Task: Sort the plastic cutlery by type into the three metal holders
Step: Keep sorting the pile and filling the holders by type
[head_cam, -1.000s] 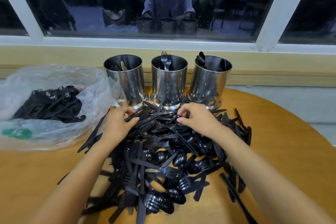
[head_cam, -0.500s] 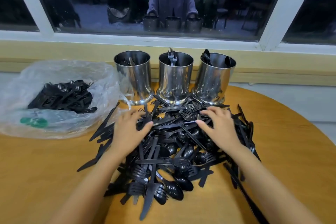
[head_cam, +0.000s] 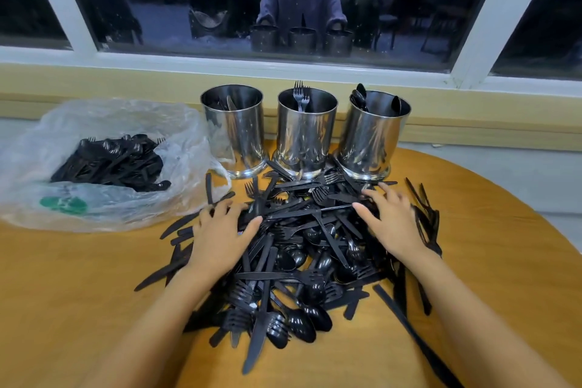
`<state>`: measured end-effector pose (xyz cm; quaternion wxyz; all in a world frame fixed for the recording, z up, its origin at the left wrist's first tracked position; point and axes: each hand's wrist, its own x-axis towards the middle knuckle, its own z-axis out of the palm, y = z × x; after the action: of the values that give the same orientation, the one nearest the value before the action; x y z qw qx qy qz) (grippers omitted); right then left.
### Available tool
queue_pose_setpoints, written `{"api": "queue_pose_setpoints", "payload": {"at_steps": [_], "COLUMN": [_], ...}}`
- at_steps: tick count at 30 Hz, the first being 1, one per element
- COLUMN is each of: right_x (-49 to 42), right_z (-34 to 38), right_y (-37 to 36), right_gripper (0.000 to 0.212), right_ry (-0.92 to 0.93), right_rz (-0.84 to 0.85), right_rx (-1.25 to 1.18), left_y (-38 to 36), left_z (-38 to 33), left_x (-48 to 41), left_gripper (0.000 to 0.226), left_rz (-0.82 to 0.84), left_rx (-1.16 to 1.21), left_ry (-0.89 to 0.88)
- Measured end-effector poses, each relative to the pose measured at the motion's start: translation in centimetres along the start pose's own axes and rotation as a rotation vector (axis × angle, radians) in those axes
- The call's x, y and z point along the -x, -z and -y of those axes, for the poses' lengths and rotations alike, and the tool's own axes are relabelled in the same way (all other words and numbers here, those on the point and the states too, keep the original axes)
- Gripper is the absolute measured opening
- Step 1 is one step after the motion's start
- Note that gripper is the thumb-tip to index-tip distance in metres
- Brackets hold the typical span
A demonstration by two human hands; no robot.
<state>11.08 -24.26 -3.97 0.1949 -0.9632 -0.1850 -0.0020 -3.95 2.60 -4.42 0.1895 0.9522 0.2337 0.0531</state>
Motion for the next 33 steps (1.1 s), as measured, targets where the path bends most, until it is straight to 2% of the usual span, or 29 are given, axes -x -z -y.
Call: {"api": "queue_pose_setpoints", "payload": {"at_steps": [2,4,6,8,10,12,14,17,21,23,26,30,33], "right_x": [-0.2,-0.3,-0.7,-1.1,-1.7,-2.0,-2.3,-2.3,-0.9,0.6,2.7,5.8,8.2], "right_z": [0.4,1.4,2.4,3.3,3.9,4.2,4.2,3.5,3.6,4.5,6.4,8.5,9.1], "right_y": [0.2,0.1,-0.3,-0.6,-0.5,-0.1,0.4,1.7,3.4,3.8,3.8,2.9,1.8], "right_gripper": [0.039,0.03,0.03,0.033,0.032,0.029,0.027,0.025,0.022,0.022,0.02,0.018,0.013], "right_ry": [0.133,0.258,0.344,0.392,0.406,0.421,0.419,0.337,0.209,0.157,0.154,0.217,0.261], "right_rz": [-0.117,-0.115,-0.06,-0.016,0.027,0.038,0.012,-0.082,-0.211,-0.288,-0.339,-0.235,-0.123], "right_rx": [-0.012,-0.036,-0.01,0.08,0.195,0.319,0.386,0.348,0.165,-0.017,-0.136,-0.206,-0.292], "left_y": [0.7,1.1,1.2,0.8,0.1,-0.4,-0.6,-0.2,1.1,1.8,2.3,2.0,2.3], "left_z": [-0.3,-1.3,-2.8,-4.4,-5.3,-5.7,-5.6,-5.2,-5.6,-6.7,-8.9,-11.0,-11.2], "left_x": [0.1,-0.3,-0.9,-1.4,-2.0,-2.3,-2.4,-2.2,-1.1,-0.1,1.7,3.2,4.4], "left_gripper": [0.044,0.03,0.024,0.027,0.03,0.028,0.03,0.038,0.017,0.016,0.024,0.034,0.02], "left_rz": [-0.135,-0.201,-0.151,-0.048,0.05,0.066,-0.003,-0.164,-0.287,-0.227,-0.02,0.224,0.223], "left_rx": [0.022,0.123,0.204,0.207,0.146,0.118,0.176,0.258,0.448,0.585,0.85,1.291,1.596], "left_ry": [-0.065,-0.18,-0.268,-0.326,-0.345,-0.333,-0.305,-0.288,-0.261,-0.214,-0.083,0.164,0.277]}}
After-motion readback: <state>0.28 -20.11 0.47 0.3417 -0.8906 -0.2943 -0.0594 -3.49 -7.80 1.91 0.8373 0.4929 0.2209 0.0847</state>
